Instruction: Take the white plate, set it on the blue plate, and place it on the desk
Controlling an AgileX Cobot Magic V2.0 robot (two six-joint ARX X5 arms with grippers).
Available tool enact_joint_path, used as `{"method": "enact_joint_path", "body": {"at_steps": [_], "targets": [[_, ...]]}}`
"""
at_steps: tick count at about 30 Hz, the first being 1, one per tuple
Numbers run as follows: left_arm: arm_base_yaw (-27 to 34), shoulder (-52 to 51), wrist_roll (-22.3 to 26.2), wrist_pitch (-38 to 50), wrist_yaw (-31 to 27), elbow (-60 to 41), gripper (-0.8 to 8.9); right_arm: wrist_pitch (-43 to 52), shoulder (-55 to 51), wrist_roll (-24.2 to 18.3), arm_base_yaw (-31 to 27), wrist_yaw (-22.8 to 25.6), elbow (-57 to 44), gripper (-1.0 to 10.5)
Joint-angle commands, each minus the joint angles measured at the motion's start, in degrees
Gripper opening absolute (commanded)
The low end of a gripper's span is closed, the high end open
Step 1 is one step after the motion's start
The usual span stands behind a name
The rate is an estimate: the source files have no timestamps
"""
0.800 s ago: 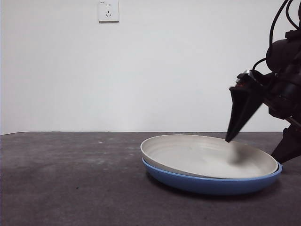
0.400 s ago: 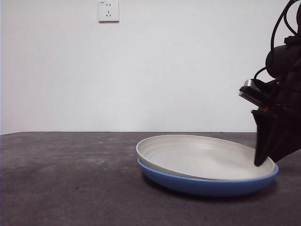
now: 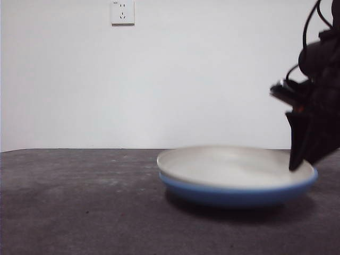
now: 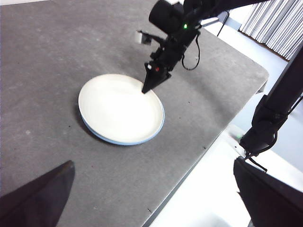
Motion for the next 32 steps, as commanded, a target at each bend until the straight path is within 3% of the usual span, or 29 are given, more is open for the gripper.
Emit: {"method": "enact_joint_path", "body": {"at_steps": [1, 10, 20, 32], "targets": [[-0.26, 0.15, 0.07, 0.87, 0.17, 0.63, 6.03, -2.23, -0.2, 0.59, 0.96, -1.16, 4.7, 0.1], [-0.26, 0.15, 0.31, 0.96, 0.17, 0.63, 6.03, -3.89, 0.04, 4.48, 7.43, -2.05, 8.98, 0.1], [-0.26, 0.15, 0.52, 0.92, 0.17, 0.63, 6.03, 2.29, 3.58, 9.88, 14.45, -1.84, 8.98, 0.1], [-0.26, 0.15, 0.74, 0.83, 0.17, 0.63, 6.03, 3.08, 10.95, 10.38, 15.37, 2.08, 8.98, 0.1]]}}
